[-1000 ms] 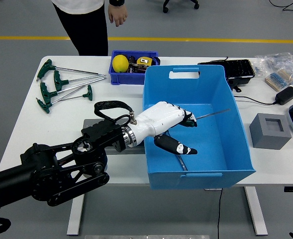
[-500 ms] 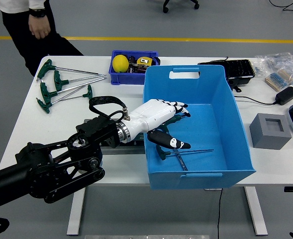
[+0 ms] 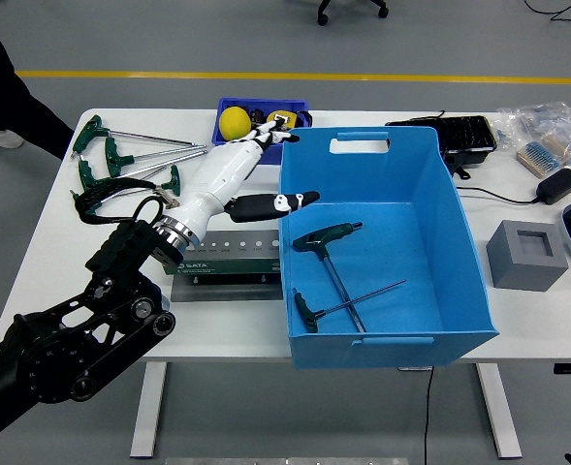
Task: Lift tool from toolbox,place it in box,lift tool from toolbox,place it in box
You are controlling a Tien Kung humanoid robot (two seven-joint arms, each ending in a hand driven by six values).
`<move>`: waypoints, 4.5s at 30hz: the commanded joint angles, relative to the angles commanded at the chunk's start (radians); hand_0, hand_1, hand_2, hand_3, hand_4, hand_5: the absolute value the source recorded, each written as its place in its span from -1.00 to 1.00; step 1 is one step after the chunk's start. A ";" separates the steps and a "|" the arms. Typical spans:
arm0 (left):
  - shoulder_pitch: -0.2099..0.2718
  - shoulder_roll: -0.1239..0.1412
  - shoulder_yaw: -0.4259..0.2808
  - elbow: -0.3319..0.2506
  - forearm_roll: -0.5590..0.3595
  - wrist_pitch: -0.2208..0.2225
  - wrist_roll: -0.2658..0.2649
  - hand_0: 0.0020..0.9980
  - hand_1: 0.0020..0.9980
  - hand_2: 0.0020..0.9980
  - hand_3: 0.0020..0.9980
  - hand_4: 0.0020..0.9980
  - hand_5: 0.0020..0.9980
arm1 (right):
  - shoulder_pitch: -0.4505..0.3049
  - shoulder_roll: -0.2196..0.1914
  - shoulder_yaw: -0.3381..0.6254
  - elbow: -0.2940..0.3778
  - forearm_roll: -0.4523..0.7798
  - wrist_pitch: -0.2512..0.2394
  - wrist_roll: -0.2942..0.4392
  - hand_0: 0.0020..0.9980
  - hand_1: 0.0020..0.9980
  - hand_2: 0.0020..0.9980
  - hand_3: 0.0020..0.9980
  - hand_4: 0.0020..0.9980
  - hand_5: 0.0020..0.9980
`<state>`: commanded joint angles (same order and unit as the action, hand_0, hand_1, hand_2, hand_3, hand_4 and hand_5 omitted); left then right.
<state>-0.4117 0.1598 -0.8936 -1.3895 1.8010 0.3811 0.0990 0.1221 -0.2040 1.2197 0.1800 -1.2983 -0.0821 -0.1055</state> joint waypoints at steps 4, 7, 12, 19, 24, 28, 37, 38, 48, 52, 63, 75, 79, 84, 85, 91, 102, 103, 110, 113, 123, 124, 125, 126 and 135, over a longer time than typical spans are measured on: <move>0.137 -0.046 -0.171 -0.003 -0.163 0.031 -0.064 0.55 0.62 0.84 0.64 0.92 0.54 | 0.000 0.000 -0.011 0.000 0.013 -0.001 0.003 0.65 0.52 0.54 0.58 1.00 0.64; 0.230 -0.067 -0.295 0.012 -0.286 0.048 -0.129 0.48 0.54 0.73 0.57 0.92 0.56 | 0.000 0.000 -0.019 0.000 0.023 -0.002 0.004 0.65 0.52 0.54 0.58 1.00 0.64; 0.326 -0.059 -0.418 0.037 -0.488 0.040 -0.228 0.48 0.53 0.72 0.54 0.93 0.59 | 0.004 -0.001 -0.024 0.000 0.026 -0.001 0.005 0.65 0.52 0.53 0.58 1.00 0.64; 0.377 -0.044 -0.447 0.033 -0.783 -0.067 -0.237 0.55 0.54 0.75 0.55 0.94 0.72 | 0.013 -0.002 -0.017 0.000 0.019 -0.001 0.005 0.65 0.52 0.53 0.58 1.00 0.64; 0.361 -0.065 -0.441 0.022 -0.821 -0.148 -0.218 0.57 0.55 0.75 0.56 0.98 0.98 | 0.018 -0.002 -0.010 0.000 0.010 0.001 0.004 0.65 0.52 0.53 0.58 1.00 0.64; 0.346 -0.068 -0.432 0.024 -0.840 -0.217 -0.195 0.57 0.55 0.75 0.56 0.98 0.98 | 0.020 -0.002 -0.008 0.000 0.006 0.002 0.002 0.65 0.52 0.53 0.58 1.00 0.64; 0.355 -0.056 -0.441 0.035 -0.886 -0.227 -0.221 0.59 0.60 0.72 0.56 1.00 1.00 | 0.013 -0.001 -0.007 0.000 -0.001 0.004 -0.003 0.64 0.52 0.53 0.58 1.00 0.64; 0.355 -0.056 -0.442 0.035 -0.885 -0.223 -0.227 0.59 0.60 0.72 0.56 1.00 1.00 | 0.013 -0.001 -0.007 0.000 -0.001 0.004 -0.003 0.64 0.52 0.53 0.58 1.00 0.64; 0.355 -0.056 -0.456 0.031 -0.858 -0.200 -0.267 0.58 0.58 0.68 0.54 1.00 1.00 | 0.023 -0.001 0.002 0.000 -0.012 0.005 -0.001 0.64 0.51 0.53 0.58 1.00 0.64; 0.356 -0.056 -0.455 0.031 -0.854 -0.200 -0.269 0.58 0.58 0.68 0.54 1.00 1.00 | 0.024 -0.002 0.003 0.000 -0.011 0.005 -0.002 0.64 0.51 0.53 0.58 1.00 0.64; 0.354 -0.055 -0.459 0.028 -0.846 -0.192 -0.270 0.58 0.55 0.67 0.53 0.99 1.00 | 0.020 -0.001 0.006 0.000 -0.011 0.005 -0.004 0.63 0.51 0.53 0.58 1.00 0.64; 0.355 -0.055 -0.459 0.029 -0.843 -0.188 -0.267 0.58 0.54 0.66 0.53 0.99 1.00 | 0.019 -0.001 0.005 0.000 -0.012 0.005 -0.003 0.63 0.51 0.53 0.57 1.00 0.63; 0.356 -0.055 -0.459 0.030 -0.842 -0.186 -0.266 0.57 0.54 0.66 0.52 0.99 1.00 | 0.018 -0.001 0.006 0.000 -0.013 0.005 -0.003 0.63 0.51 0.53 0.57 1.00 0.63; 0.356 -0.055 -0.457 0.031 -0.837 -0.182 -0.264 0.57 0.54 0.66 0.52 0.99 1.00 | 0.018 -0.001 0.005 0.000 -0.012 0.005 -0.003 0.63 0.51 0.53 0.57 1.00 0.63; 0.356 -0.055 -0.457 0.031 -0.836 -0.180 -0.264 0.56 0.54 0.65 0.52 0.99 1.00 | 0.018 -0.001 0.005 0.000 -0.012 0.005 -0.003 0.63 0.51 0.53 0.57 1.00 0.63; 0.357 -0.054 -0.456 0.033 -0.833 -0.175 -0.261 0.56 0.53 0.65 0.52 0.99 1.00 | 0.019 -0.001 0.006 0.000 -0.013 0.005 -0.003 0.63 0.51 0.53 0.56 1.00 0.63; 0.358 -0.052 -0.451 0.035 -0.835 -0.170 -0.261 0.55 0.53 0.65 0.51 0.99 1.00 | 0.018 0.000 0.003 0.000 -0.012 0.006 -0.004 0.63 0.51 0.53 0.56 1.00 0.63; 0.358 -0.051 -0.450 0.035 -0.834 -0.170 -0.261 0.55 0.53 0.64 0.51 0.99 1.00 | 0.018 0.000 0.003 0.000 -0.012 0.006 -0.004 0.63 0.51 0.53 0.56 1.00 0.63; 0.358 -0.051 -0.447 0.037 -0.835 -0.169 -0.262 0.54 0.52 0.64 0.51 0.99 1.00 | 0.016 0.001 0.002 0.000 -0.015 0.007 -0.004 0.63 0.51 0.53 0.56 1.00 0.62; 0.358 -0.051 -0.445 0.038 -0.836 -0.168 -0.262 0.54 0.52 0.64 0.51 0.99 1.00 | 0.016 0.000 0.002 0.000 -0.017 0.007 -0.004 0.63 0.51 0.53 0.56 1.00 0.62; 0.358 -0.051 -0.439 0.040 -0.837 -0.168 -0.263 0.54 0.52 0.63 0.51 0.98 1.00 | 0.016 -0.001 -0.002 0.000 -0.013 0.007 -0.005 0.63 0.51 0.52 0.55 1.00 0.62; 0.357 -0.050 -0.438 0.040 -0.837 -0.168 -0.263 0.54 0.52 0.63 0.51 0.98 1.00 | 0.016 -0.001 -0.003 0.000 -0.010 0.006 -0.005 0.63 0.51 0.52 0.55 1.00 0.62; 0.356 -0.050 -0.437 0.039 -0.836 -0.168 -0.263 0.54 0.52 0.63 0.51 0.98 1.00 | 0.016 -0.001 -0.004 0.000 -0.008 0.006 -0.005 0.63 0.51 0.52 0.55 1.00 0.62; 0.356 -0.049 -0.437 0.039 -0.836 -0.168 -0.263 0.54 0.52 0.63 0.51 0.98 1.00 | 0.016 -0.001 -0.005 0.000 -0.007 0.006 -0.005 0.63 0.51 0.52 0.55 1.00 0.62; 0.358 -0.050 -0.440 0.041 -0.836 -0.166 -0.263 0.53 0.52 0.63 0.51 0.98 1.00 | 0.018 0.000 -0.003 0.000 -0.005 0.005 -0.004 0.63 0.51 0.52 0.55 1.00 0.62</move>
<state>-0.0540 0.1102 -1.3339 -1.3484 0.9650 0.2148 -0.1638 0.1402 -0.2037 1.2164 0.1800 -1.3034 -0.0773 -0.1097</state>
